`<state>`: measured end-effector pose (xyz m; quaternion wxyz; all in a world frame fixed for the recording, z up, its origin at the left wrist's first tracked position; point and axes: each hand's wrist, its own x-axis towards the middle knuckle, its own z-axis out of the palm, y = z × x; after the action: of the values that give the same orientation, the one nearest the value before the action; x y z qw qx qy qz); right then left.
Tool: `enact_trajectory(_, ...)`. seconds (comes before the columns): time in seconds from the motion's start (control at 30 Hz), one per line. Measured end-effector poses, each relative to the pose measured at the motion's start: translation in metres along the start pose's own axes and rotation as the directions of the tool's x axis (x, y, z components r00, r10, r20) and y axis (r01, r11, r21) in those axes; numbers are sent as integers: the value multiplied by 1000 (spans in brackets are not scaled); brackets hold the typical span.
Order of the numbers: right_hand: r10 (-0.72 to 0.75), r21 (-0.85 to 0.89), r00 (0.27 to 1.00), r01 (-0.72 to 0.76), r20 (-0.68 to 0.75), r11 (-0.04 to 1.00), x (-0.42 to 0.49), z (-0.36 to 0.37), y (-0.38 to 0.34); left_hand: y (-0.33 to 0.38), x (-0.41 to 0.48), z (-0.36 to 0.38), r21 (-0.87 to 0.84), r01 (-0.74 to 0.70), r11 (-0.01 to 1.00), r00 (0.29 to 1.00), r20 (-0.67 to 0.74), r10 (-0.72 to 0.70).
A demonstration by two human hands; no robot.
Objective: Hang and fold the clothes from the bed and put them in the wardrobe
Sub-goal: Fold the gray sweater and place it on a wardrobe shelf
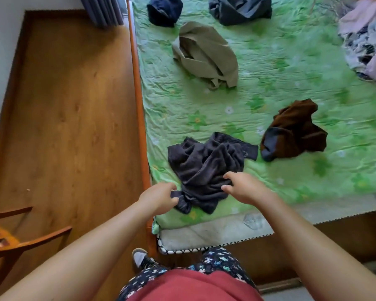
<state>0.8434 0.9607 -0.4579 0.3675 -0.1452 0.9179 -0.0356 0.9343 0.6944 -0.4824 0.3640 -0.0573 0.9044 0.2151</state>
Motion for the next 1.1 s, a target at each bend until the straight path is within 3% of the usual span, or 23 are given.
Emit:
enact_trajectory(0.43, -86, 44, 974, 79, 208, 996, 172, 6, 137, 88, 125, 22, -99, 225, 969, 973, 68, -219)
enact_trajectory(0.73, -198, -38, 957, 211, 212, 977, 259, 37, 141, 87, 221, 45, -32, 252, 967, 963, 105, -248)
enact_trajectory(0.9, -179, -44, 972, 188, 154, 981, 294, 42, 126, 90, 275, 61, 62, 196, 979, 980, 11, -197)
enact_trajectory(1.0, -136, -11, 984, 139, 117, 990, 293, 56, 132, 94, 298, 64, 151, 183, 971, 972, -178, -155)
enact_trajectory(1.1, -85, -29, 989, 89, 125, 996, 280, 76, 152, 84, 323, 60, 24, 247, 969, 911, -347, -224)
